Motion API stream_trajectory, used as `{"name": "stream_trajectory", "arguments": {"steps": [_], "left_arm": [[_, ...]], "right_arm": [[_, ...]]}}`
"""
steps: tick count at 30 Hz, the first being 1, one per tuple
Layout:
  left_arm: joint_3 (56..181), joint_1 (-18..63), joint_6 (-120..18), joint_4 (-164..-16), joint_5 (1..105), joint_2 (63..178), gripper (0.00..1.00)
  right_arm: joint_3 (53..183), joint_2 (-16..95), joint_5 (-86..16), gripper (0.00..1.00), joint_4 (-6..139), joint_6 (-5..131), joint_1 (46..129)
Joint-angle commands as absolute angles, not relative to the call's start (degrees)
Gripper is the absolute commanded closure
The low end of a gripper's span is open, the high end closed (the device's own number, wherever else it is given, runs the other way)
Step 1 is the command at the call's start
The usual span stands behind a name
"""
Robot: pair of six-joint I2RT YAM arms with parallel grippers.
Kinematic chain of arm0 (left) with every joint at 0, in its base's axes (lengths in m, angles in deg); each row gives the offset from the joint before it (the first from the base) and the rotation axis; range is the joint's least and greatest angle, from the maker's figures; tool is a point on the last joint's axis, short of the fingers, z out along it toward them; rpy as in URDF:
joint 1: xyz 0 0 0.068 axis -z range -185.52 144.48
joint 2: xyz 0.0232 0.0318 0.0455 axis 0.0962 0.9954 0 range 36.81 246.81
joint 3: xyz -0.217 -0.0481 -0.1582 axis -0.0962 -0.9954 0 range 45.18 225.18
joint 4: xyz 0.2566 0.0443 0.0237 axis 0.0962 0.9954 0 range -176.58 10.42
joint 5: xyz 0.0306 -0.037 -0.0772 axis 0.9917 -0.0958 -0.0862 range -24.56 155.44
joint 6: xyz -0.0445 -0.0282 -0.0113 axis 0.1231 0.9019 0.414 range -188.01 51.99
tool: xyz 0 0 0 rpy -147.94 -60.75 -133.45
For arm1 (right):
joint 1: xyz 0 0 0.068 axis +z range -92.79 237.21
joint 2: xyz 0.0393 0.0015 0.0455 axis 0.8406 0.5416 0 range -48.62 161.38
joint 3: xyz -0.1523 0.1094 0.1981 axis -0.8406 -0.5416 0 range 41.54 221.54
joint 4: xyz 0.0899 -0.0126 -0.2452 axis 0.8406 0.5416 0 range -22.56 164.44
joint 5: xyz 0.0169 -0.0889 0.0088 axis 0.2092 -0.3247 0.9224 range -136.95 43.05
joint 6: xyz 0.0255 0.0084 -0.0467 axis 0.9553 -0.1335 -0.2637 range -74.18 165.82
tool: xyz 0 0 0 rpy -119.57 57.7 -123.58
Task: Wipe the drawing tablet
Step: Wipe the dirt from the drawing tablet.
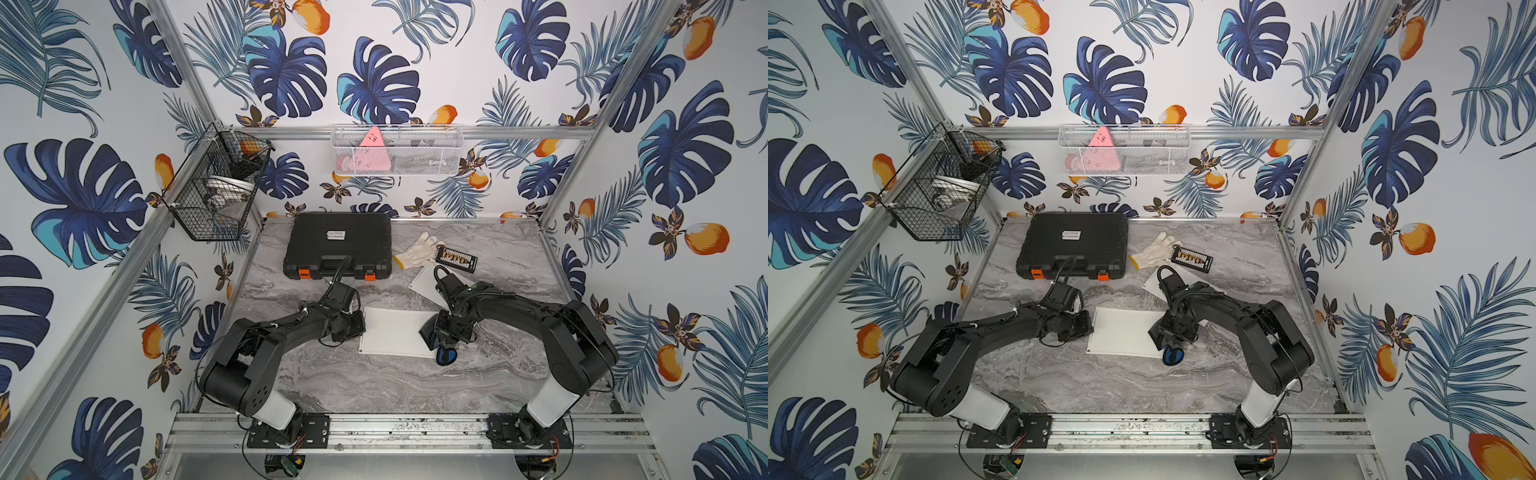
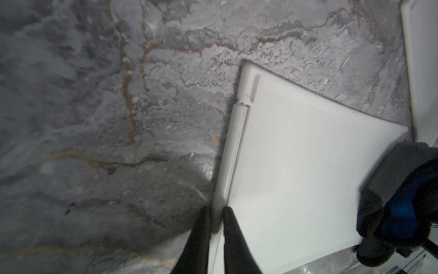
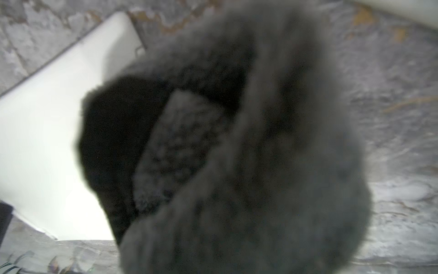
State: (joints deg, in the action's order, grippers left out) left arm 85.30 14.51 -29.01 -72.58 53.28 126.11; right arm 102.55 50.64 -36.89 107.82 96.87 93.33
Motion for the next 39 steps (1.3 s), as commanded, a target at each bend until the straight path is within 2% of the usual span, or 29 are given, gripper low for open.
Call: {"name": "stream_trajectory", "arguments": {"steps": [1, 3, 6, 13, 16, 21, 25, 28, 31, 35, 39], "left_arm": [[83.36, 14.43, -28.6, -54.72, 62.81, 128.35, 0.84], [83.51, 14.42, -28.63, -54.71, 62.85, 128.49, 0.84], [83.54, 14.39, -28.6, -54.76, 62.8, 128.61, 0.84], [83.73, 14.42, -28.6, -54.85, 62.98, 128.79, 0.84], [83.44, 14.43, -28.71, -55.15, 62.92, 128.95, 0.84], [83.08, 14.42, -29.18, -55.77, 62.71, 129.04, 0.84], [82.88, 14.48, -29.43, -56.09, 62.64, 128.93, 0.85], [83.04, 14.37, -29.53, -55.79, 62.63, 128.99, 0.85], [83.14, 14.42, -29.45, -55.7, 62.81, 128.78, 0.85], [83.26, 14.38, -29.59, -55.71, 62.63, 129.22, 0.85], [83.48, 14.43, -29.85, -55.56, 62.46, 129.28, 0.85]], "right_arm": [[110.01, 55.18, -33.41, 1.0, 103.91, 94.88, 99.39], [116.36, 60.08, -30.93, 1.0, 103.35, 94.52, 103.04], [120.98, 65.81, -27.15, 1.0, 104.29, 95.4, 103.15], [109.98, 57.3, -31.3, 1.0, 105.91, 93.34, 90.03], [111.2, 57.69, -31.52, 1.0, 105.7, 91.63, 91.0], [126.52, 71.41, -28.21, 1.0, 106.35, 91.99, 99.3], [137.07, 81.48, -23.34, 1.0, 103.36, 96.33, 100.62], [144.48, 86.2, -21.37, 1.0, 106.83, 96.68, 100.17], [144.17, 84.36, -25.4, 1.0, 111.13, 95.23, 98.34], [134.86, 78.23, -30.89, 1.0, 112.28, 94.46, 95.63], [133.72, 76.84, -31.76, 1.0, 111.95, 93.85, 97.58]]}}
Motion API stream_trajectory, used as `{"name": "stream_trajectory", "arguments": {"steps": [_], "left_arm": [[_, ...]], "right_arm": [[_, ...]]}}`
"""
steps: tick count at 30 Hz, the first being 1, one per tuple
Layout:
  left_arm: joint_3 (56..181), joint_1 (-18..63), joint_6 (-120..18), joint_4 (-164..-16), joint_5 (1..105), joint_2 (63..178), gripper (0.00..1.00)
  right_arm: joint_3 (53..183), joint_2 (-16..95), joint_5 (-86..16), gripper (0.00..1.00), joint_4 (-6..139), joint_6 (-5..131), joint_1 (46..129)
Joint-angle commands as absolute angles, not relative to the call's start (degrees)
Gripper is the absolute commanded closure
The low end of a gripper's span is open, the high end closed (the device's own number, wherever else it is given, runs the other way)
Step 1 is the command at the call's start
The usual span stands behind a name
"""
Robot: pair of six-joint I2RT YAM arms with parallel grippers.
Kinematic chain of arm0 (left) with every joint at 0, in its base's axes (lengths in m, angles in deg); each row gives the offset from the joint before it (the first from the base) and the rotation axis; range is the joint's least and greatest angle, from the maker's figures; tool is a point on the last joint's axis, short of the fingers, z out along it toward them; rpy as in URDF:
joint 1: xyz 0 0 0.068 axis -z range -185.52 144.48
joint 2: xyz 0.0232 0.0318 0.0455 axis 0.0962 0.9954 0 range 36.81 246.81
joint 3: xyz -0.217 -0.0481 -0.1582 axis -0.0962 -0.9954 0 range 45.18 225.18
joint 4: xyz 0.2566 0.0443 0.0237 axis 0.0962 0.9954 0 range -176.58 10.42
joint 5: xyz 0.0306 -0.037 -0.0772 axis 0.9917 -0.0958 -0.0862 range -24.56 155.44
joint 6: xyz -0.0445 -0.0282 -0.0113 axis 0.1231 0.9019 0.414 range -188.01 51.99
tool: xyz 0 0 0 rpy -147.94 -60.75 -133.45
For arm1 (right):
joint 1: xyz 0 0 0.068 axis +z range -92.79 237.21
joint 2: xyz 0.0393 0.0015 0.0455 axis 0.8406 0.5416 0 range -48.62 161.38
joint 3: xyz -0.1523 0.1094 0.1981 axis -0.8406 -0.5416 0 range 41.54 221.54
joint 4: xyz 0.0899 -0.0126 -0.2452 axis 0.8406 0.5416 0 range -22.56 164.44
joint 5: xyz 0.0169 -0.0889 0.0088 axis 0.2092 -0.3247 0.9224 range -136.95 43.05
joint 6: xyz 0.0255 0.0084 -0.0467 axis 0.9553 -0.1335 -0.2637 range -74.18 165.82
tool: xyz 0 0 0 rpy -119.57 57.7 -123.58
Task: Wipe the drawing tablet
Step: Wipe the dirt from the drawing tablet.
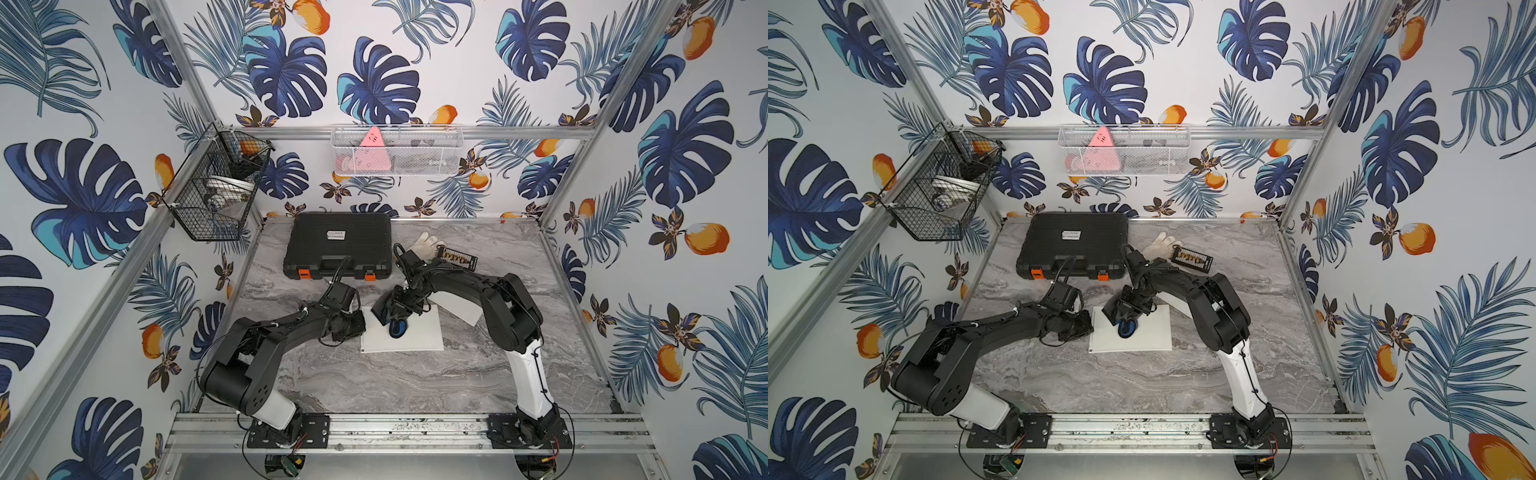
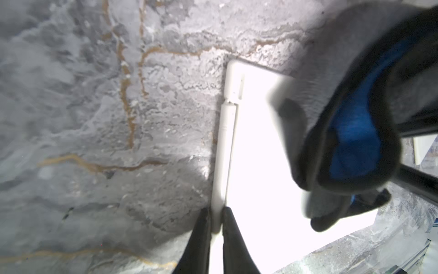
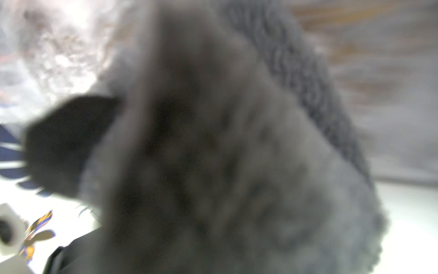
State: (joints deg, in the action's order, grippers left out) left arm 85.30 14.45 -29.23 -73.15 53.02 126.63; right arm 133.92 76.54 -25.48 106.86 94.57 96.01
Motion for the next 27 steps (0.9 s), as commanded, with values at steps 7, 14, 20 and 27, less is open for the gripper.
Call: {"name": "stream_trajectory", "arguments": {"steps": [7, 14, 20, 27], "left_arm": [[83.63, 14.42, -29.79, -55.48, 61.91, 129.51, 0.85], [83.98, 14.47, -29.74, -55.69, 61.87, 129.95, 0.85], [84.36, 14.44, -29.96, -55.51, 61.92, 129.9, 0.85], [84.68, 14.44, -29.94, -55.45, 61.84, 129.98, 0.85]], "right_arm": [[143.61, 81.87, -28.8, 1.0, 114.6, 94.6, 105.05], [128.04, 71.76, -33.67, 1.0, 115.34, 94.56, 100.88], [122.73, 67.7, -32.88, 1.0, 114.21, 95.11, 103.11], [132.05, 75.56, -26.78, 1.0, 111.13, 98.91, 110.61]]}}
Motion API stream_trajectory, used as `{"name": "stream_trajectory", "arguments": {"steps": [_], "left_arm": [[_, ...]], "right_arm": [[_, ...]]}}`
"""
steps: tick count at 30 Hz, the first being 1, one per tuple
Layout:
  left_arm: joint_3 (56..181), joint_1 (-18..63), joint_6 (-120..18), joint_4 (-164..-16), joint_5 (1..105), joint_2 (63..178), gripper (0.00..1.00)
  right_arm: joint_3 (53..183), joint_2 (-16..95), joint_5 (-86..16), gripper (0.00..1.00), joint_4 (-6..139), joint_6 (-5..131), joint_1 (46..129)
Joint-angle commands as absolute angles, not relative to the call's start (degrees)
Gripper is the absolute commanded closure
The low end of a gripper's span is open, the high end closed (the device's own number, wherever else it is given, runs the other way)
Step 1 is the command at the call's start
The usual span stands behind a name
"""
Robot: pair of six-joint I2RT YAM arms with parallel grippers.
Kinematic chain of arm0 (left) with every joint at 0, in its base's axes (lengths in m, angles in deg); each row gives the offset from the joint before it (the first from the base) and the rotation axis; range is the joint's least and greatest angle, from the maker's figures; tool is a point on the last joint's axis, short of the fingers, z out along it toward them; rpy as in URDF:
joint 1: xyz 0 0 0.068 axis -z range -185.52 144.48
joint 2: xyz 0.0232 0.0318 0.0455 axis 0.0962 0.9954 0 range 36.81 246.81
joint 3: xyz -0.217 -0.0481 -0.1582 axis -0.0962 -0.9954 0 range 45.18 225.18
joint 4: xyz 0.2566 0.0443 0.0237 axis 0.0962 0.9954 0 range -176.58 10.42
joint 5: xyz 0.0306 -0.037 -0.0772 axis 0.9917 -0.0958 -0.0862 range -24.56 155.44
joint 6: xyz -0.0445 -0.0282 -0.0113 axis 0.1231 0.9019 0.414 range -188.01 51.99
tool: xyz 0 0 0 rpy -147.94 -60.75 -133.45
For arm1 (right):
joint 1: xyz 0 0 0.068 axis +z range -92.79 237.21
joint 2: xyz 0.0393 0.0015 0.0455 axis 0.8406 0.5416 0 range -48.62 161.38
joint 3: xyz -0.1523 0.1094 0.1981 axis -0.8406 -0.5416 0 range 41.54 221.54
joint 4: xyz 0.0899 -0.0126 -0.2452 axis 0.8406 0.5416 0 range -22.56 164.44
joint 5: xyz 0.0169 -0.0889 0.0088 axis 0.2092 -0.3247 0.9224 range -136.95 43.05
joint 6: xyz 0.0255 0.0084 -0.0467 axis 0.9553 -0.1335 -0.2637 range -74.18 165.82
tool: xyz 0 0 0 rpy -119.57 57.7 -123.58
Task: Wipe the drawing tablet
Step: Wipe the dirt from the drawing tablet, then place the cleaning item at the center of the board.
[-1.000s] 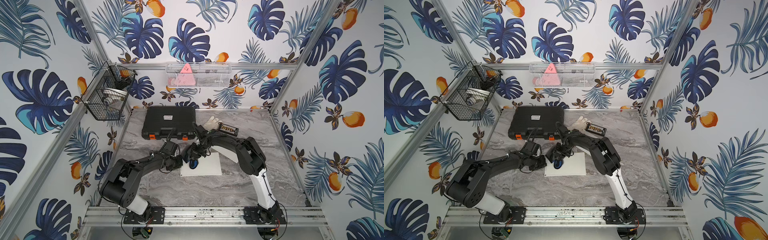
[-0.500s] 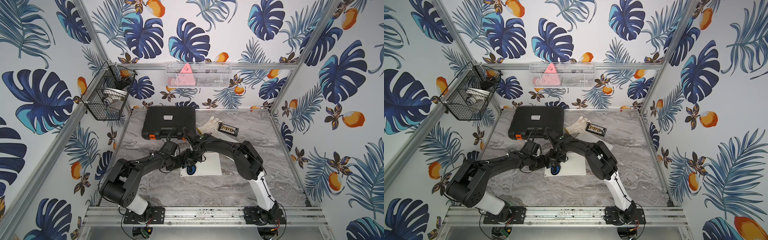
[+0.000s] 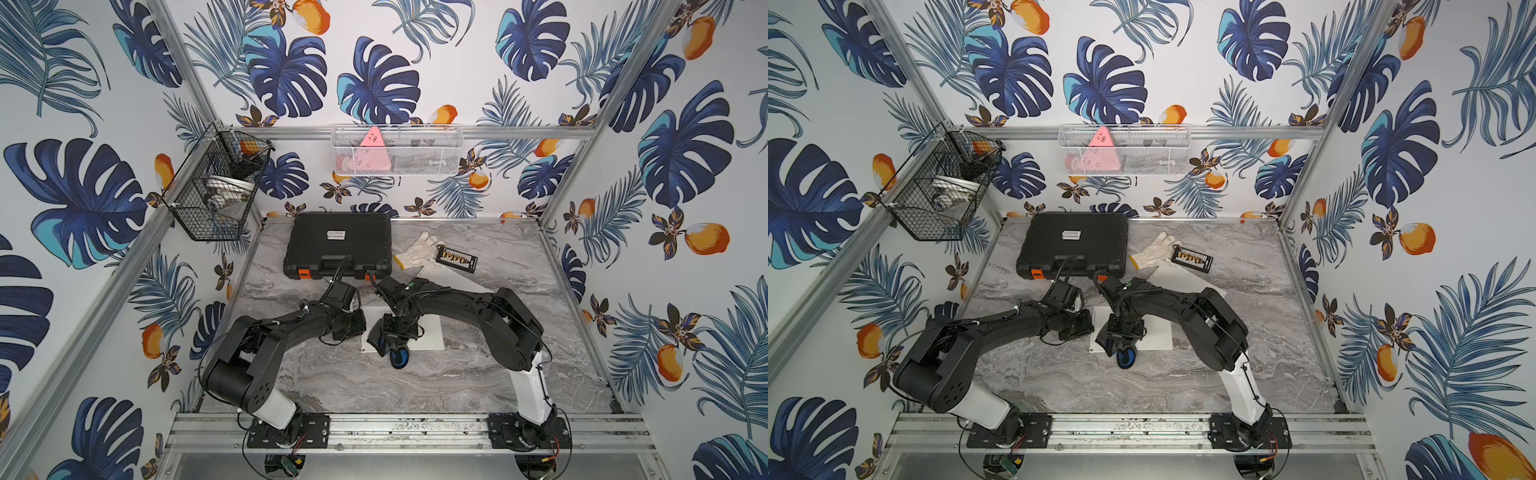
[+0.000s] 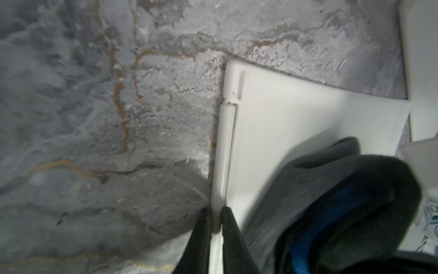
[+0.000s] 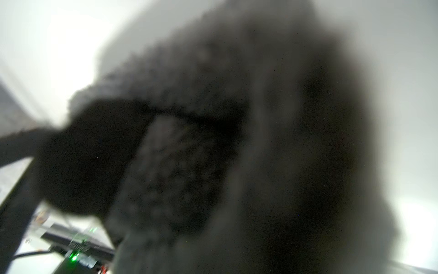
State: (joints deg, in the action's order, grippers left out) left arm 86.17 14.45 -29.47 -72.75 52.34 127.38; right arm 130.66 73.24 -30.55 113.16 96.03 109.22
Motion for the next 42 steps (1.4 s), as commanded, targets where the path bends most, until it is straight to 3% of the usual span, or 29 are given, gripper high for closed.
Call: {"name": "stream_trajectory", "arguments": {"steps": [1, 7, 15, 21, 36, 42], "left_arm": [[84.66, 14.48, -29.95, -55.44, 61.88, 129.94, 0.85], [84.54, 14.42, -29.96, -54.98, 62.57, 129.7, 0.85], [83.98, 14.4, -29.96, -55.42, 63.12, 129.5, 0.85], [84.55, 14.47, -30.03, -54.46, 63.93, 128.77, 0.85], [89.28, 14.39, -31.52, -50.34, 67.37, 125.69, 0.83], [92.89, 14.42, -31.87, -48.58, 68.0, 124.25, 0.71]], "right_arm": [[132.13, 75.98, -25.52, 1.0, 109.95, 99.75, 110.73], [126.03, 71.81, -27.25, 1.0, 109.42, 100.18, 106.41], [103.62, 56.76, -35.09, 1.0, 114.14, 95.03, 88.67], [97.64, 48.29, -44.27, 1.0, 119.83, 94.74, 76.29], [98.66, 36.55, -57.6, 1.0, 128.14, 104.19, 74.03], [96.92, 34.77, -58.63, 0.98, 128.27, 105.1, 71.72]]}}
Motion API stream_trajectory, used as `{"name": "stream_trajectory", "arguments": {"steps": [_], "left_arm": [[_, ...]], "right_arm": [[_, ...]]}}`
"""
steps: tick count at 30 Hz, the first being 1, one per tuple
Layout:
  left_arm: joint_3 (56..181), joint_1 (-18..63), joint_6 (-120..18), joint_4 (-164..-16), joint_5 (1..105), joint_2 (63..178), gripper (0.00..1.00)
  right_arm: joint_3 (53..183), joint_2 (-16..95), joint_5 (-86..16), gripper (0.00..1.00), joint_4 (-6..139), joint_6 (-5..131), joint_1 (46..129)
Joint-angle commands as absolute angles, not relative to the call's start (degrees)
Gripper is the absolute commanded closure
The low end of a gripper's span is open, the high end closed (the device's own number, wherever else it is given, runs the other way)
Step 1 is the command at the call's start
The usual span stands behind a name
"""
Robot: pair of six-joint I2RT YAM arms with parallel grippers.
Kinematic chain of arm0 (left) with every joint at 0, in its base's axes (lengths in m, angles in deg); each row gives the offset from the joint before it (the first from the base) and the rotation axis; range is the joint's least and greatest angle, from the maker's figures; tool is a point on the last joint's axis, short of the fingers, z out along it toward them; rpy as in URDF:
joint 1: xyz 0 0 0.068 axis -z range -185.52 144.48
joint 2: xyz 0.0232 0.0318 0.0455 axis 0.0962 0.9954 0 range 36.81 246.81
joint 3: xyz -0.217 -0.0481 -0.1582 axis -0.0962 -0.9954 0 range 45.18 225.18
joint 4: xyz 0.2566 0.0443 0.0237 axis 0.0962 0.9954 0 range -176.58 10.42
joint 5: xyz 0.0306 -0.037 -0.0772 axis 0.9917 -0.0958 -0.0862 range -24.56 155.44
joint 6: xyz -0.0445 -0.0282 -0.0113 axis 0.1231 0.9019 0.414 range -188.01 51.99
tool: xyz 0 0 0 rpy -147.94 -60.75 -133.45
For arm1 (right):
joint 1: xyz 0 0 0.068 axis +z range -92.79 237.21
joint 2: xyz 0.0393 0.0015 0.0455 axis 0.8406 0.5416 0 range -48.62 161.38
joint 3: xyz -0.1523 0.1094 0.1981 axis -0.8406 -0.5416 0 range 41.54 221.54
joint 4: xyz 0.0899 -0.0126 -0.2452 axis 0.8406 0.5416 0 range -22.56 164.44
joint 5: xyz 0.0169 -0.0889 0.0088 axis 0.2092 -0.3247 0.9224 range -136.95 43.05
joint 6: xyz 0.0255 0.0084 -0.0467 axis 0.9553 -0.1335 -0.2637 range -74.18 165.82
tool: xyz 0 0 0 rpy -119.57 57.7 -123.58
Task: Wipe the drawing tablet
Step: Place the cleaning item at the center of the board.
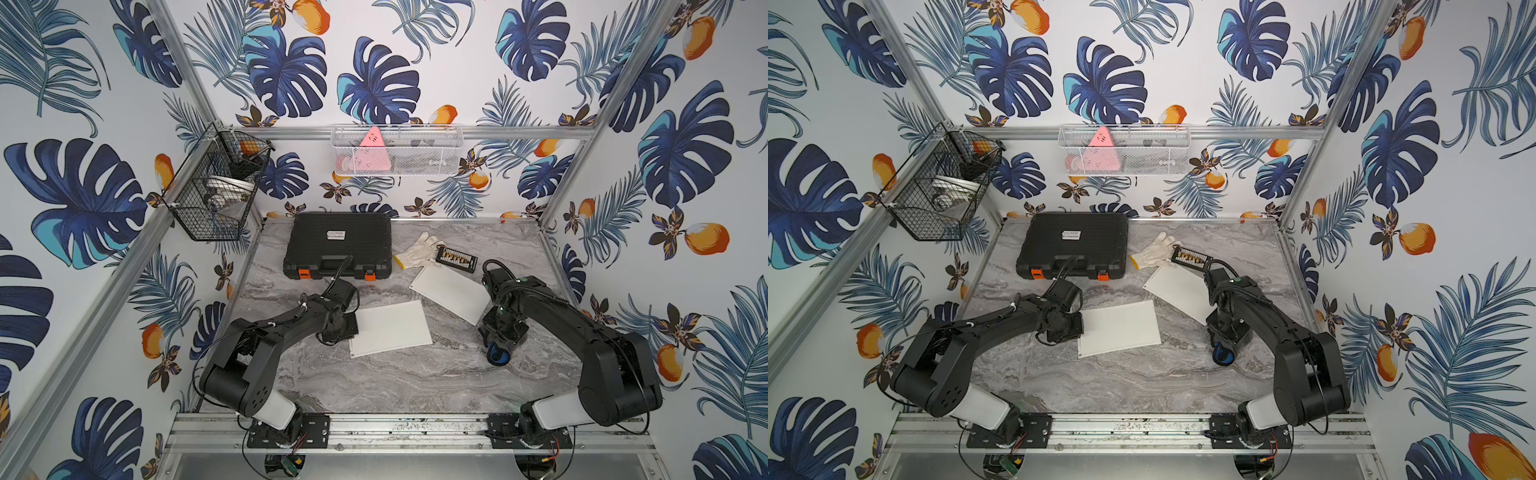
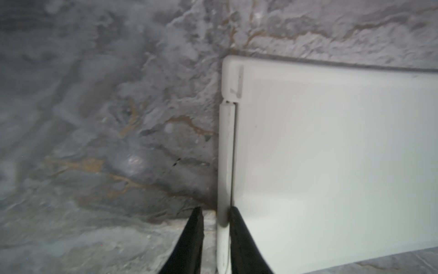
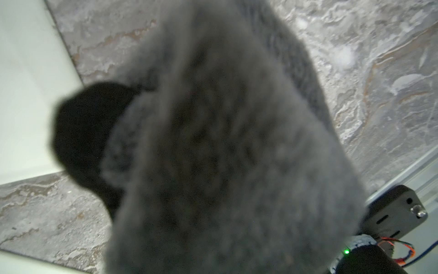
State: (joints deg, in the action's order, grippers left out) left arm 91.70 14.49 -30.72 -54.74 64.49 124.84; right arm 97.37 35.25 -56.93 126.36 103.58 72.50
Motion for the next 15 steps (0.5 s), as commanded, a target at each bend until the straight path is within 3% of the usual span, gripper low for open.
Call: {"name": "stream_trajectory", "arguments": {"steps": [1, 6, 12, 14, 15], "left_arm": [[93.38, 14.35, -31.96, -48.31, 67.99, 123.96, 0.67], [96.39, 14.38, -32.41, -46.32, 68.39, 122.02, 0.47], [99.63, 14.36, -33.2, -44.17, 69.11, 117.62, 0.22], [100.29, 14.42, -33.64, -44.17, 69.64, 115.13, 0.02], [100.47, 14.5, -33.65, -44.33, 69.87, 113.83, 0.01]], "right_arm": [[96.82, 35.1, -57.98, 0.91, 127.99, 104.99, 71.34], [98.33, 35.8, -57.14, 0.63, 128.49, 104.27, 70.74], [103.49, 33.07, -63.39, 0.27, 132.33, 103.41, 70.76], [105.93, 32.04, -67.2, 0.07, 134.2, 103.3, 70.77], [106.96, 31.49, -69.06, 0.0, 134.79, 103.22, 70.76]]}}
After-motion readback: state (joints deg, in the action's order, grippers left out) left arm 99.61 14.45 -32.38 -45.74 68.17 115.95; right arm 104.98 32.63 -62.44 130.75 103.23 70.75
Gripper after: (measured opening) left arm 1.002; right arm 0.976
